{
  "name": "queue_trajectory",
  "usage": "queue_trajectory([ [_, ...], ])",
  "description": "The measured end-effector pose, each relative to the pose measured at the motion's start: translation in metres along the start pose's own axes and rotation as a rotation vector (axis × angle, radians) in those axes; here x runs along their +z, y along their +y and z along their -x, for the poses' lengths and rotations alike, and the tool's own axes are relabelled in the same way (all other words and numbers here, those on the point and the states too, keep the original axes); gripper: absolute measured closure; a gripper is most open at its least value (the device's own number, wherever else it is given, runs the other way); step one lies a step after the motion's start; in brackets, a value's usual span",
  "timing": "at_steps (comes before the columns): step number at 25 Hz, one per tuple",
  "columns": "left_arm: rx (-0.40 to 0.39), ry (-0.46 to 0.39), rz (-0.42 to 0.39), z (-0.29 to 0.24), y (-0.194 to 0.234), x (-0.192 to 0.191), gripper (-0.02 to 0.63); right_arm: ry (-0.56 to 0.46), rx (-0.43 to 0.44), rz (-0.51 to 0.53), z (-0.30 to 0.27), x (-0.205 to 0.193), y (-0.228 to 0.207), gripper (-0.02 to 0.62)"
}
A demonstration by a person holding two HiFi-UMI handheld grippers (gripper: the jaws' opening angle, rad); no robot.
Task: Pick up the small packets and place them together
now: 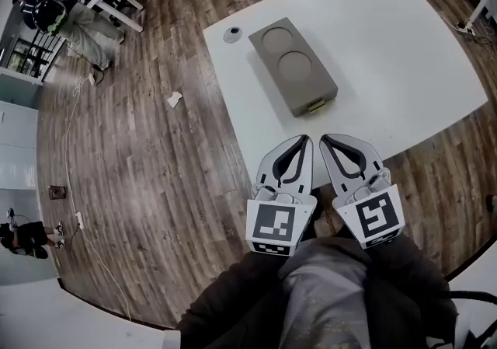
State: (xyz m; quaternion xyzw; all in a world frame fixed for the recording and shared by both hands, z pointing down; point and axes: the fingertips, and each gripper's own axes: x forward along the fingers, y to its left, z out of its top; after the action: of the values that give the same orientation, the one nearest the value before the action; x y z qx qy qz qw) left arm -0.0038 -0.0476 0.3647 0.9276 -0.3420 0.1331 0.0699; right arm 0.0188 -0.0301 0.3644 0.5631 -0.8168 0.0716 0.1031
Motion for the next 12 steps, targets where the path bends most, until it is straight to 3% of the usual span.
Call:
queue_trajectory([
  [5,0.004,0.064,0.007,0.0,-0.008,-0.033,0.603,0.016,-0.007,-0.026,0.0,-0.027,-0.006,0.598],
  [12,0.034,0.055,0.011,-0.002,0.009,-0.022,0.603,0.036,0.006,-0.022,-0.007,-0.027,-0.011,0.598],
])
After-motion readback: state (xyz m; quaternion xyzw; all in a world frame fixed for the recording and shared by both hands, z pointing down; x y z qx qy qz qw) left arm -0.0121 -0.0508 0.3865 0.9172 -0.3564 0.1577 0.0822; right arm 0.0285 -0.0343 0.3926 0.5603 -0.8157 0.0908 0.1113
